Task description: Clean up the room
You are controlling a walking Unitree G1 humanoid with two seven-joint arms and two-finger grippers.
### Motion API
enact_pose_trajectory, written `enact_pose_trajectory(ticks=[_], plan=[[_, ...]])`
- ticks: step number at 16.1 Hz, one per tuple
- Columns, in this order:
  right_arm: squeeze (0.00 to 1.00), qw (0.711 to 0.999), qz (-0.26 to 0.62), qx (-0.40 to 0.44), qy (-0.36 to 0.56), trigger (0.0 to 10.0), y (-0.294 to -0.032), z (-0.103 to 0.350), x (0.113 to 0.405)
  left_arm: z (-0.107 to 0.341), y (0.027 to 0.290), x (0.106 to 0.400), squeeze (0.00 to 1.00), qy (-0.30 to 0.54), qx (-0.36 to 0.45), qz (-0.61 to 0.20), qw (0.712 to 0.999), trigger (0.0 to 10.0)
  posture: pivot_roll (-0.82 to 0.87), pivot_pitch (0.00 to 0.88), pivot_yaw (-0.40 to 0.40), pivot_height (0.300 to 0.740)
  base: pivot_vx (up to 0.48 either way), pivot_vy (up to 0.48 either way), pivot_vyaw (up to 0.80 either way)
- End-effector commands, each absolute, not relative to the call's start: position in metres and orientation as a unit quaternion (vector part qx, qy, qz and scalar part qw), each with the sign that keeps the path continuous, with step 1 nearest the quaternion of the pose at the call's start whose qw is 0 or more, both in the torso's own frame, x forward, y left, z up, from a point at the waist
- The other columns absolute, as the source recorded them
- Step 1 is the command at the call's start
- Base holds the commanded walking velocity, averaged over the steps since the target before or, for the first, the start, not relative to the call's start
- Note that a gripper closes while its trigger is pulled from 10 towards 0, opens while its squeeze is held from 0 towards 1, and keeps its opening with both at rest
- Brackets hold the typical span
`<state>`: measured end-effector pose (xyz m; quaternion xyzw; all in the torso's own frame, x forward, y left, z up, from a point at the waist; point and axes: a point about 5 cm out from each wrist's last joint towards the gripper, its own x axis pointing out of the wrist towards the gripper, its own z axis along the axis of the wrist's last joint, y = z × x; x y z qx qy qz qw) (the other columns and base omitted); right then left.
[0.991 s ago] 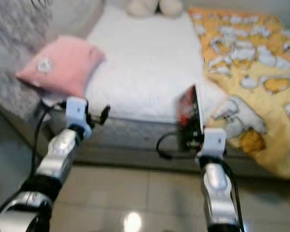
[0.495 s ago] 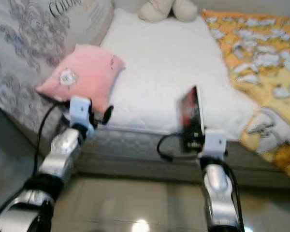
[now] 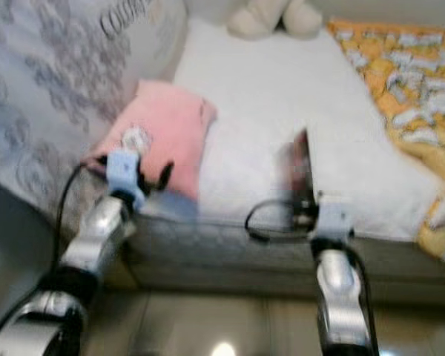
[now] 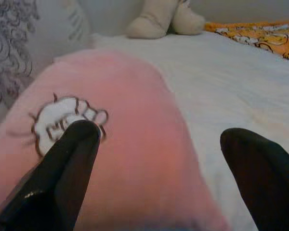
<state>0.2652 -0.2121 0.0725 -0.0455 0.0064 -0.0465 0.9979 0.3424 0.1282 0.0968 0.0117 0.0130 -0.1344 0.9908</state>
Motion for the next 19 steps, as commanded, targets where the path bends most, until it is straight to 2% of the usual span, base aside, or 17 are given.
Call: enact_pose_trajectory(ticks=[1, 12, 13, 14, 15, 16, 19], plan=[[0.00, 0.996, -0.065, -0.056, -0.027, 0.0, -0.224, 0.087, 0.268, 0.102, 0.117, 0.344, 0.00, 0.006, 0.008, -0.150, 0.989, 10.0, -0.02, 0.000, 0.008, 0.740, 0.386, 0.281, 0.00], [0.00, 0.996, -0.065, -0.056, -0.027, 0.0, -0.224, 0.087, 0.268, 0.102, 0.117, 0.344, 0.00, 0.006, 0.008, -0.150, 0.989, 10.0, -0.02, 0.000, 0.008, 0.740, 0.386, 0.281, 0.00], [0.00, 0.996, -0.075, 0.012, -0.049, 0.0, -0.235, 0.118, 0.323, 0.137, 0.098, 0.338, 0.00, -0.031, 0.021, -0.269, 0.962, 10.0, 0.30, 0.118, 0.008, 0.740, 0.000, 0.000, 0.00], [0.00, 0.992, -0.076, 0.076, -0.065, 0.0, -0.237, 0.150, 0.359, 0.162, 0.080, 0.323, 0.00, -0.053, 0.030, -0.367, 0.928, 10.0, 0.31, 0.125, 0.007, 0.740, 0.000, 0.000, 0.00], [0.00, 0.984, -0.067, 0.149, -0.077, 0.0, -0.231, 0.187, 0.389, 0.183, 0.063, 0.295, 0.00, -0.074, 0.038, -0.470, 0.879, 10.0, 0.33, 0.130, -0.003, 0.740, 0.000, 0.000, 0.00], [0.00, 0.986, -0.064, 0.138, -0.073, 0.0, -0.227, 0.185, 0.390, 0.182, 0.066, 0.292, 0.00, -0.076, 0.037, -0.461, 0.883, 10.0, 0.33, 0.125, -0.017, 0.740, 0.000, 0.000, 0.00], [0.00, 0.996, -0.021, 0.028, -0.079, 0.0, -0.207, 0.171, 0.375, 0.167, 0.081, 0.294, 0.00, -0.062, 0.001, -0.375, 0.925, 10.0, 0.27, 0.087, -0.032, 0.740, 0.000, 0.000, 0.00]])
